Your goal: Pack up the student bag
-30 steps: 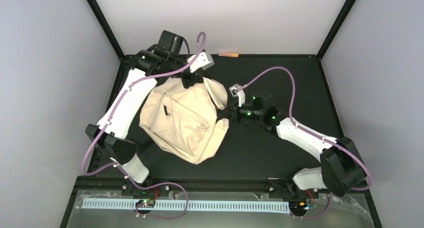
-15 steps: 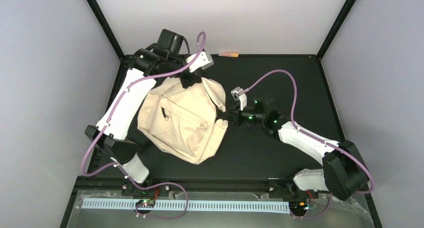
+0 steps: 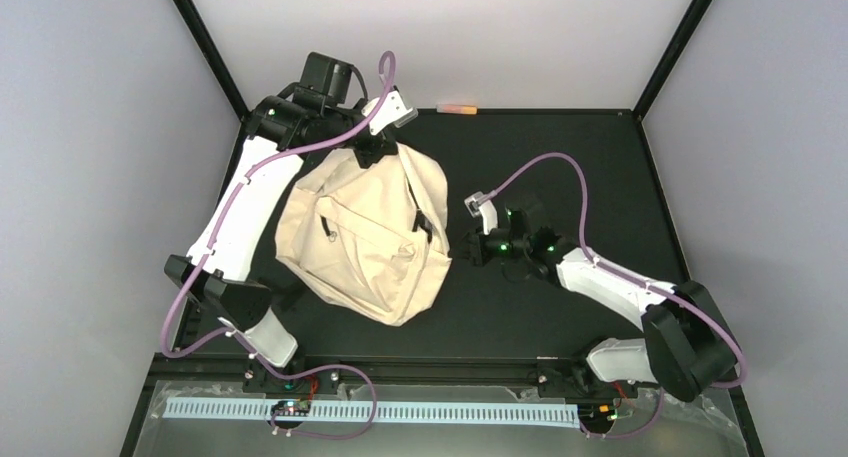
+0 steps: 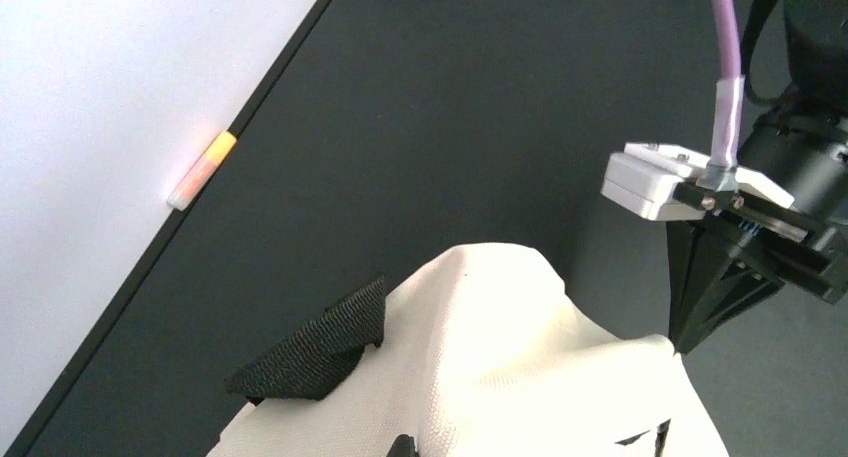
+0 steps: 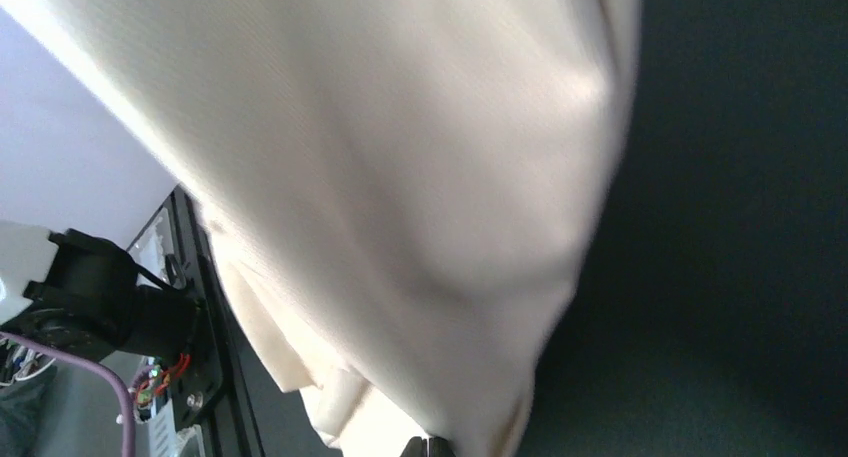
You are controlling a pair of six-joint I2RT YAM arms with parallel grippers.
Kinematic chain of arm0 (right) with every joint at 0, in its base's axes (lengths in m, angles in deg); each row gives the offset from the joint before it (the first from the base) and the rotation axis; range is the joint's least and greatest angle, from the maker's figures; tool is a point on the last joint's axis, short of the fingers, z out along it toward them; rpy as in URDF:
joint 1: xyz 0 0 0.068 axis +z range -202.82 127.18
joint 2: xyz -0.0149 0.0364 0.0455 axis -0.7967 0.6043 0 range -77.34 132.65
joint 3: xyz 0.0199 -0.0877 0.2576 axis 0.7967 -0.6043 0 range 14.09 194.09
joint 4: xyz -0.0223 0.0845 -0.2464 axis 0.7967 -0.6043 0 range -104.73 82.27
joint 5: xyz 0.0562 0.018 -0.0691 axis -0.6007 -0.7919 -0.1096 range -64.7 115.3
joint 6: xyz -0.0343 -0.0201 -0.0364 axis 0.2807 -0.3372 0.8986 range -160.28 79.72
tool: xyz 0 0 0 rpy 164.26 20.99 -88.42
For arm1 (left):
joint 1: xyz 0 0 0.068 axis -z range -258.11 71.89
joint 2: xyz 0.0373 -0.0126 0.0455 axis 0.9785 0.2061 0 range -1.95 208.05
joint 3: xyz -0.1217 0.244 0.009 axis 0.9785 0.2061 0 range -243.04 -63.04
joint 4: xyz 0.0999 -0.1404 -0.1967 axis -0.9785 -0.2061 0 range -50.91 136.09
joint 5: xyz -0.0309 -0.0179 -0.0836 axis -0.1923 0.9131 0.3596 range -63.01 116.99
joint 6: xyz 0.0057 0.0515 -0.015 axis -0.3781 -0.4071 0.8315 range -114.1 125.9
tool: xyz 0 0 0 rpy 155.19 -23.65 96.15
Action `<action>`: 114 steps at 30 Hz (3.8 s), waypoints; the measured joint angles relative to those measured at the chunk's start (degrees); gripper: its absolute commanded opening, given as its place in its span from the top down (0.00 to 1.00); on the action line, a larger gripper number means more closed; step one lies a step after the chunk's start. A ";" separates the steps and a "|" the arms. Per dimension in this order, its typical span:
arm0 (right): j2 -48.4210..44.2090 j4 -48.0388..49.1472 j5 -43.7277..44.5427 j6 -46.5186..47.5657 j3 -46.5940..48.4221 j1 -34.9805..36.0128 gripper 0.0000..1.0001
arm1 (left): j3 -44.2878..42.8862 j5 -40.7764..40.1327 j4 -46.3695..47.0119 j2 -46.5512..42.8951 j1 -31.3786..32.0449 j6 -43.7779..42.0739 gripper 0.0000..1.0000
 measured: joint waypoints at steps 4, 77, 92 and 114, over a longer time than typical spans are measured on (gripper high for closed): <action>-1.95 -3.48 -0.02 1.77 4.72 0.00 0.81 | 5.97 2.16 3.32 -1.97 0.07 -0.22 0.98; 8.55 -2.93 51.80 6.95 19.61 13.51 0.95 | 11.15 -5.44 4.63 -4.04 2.45 10.08 0.98; -4.00 -9.25 35.60 13.92 18.58 7.76 0.99 | 5.42 -0.52 -0.94 -5.33 3.67 4.92 0.99; -11.30 -37.53 11.13 26.23 36.37 5.07 0.99 | 6.29 0.61 -10.23 -17.44 12.68 6.71 0.48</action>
